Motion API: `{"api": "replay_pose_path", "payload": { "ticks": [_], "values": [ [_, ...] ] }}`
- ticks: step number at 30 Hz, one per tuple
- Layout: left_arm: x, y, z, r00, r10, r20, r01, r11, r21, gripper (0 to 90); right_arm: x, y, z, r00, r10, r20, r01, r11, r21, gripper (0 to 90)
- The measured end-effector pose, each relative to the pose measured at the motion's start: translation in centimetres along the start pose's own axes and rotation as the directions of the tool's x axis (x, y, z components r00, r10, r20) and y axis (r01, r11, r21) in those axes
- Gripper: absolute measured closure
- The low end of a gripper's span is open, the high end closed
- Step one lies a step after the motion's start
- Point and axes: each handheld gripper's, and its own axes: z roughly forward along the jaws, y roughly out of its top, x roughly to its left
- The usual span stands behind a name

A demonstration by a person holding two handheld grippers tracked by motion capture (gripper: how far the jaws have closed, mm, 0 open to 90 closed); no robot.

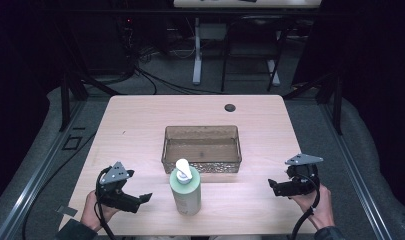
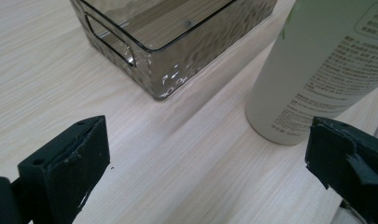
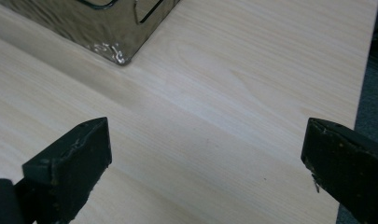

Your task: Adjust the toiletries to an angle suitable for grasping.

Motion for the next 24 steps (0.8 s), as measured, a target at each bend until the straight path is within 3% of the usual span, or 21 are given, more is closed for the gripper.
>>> {"api": "replay_pose_path", "payload": {
  "ticks": [6, 20, 23, 24],
  "values": [
    [-0.8, 0.2, 0.4, 0.9995, 0.01, 0.029, -0.01, 0.9999, -0.009, 0.0, 0.1, 0.2, 0.0, 0.9997, -0.021, -0.015, 0.022, 1.0, 0.009, 1.3],
    [-2.7, 1.2, 1.5, 0.995, 0.038, 0.092, -0.036, 0.9989, -0.031, 0.0, -0.8, 0.1, 0.5, 0.9999, 0.0, -0.013, 0.0, 1.0, 0.03, 0.3],
    [-3.0, 1.4, 1.6, 0.9941, 0.037, 0.102, -0.033, 0.9987, -0.04, 0.0, -0.9, 0.1, 0.6, 0.9998, 0.009, -0.02, -0.009, 0.999, 0.037, 0.0],
    [-3.1, 1.7, 1.6, 0.9919, 0.024, 0.125, -0.017, 0.9979, -0.063, 0.0, -0.9, 0.2, 0.6, 0.9998, 0.007, -0.019, -0.007, 0.999, 0.041, 0.0]
  ]
}}
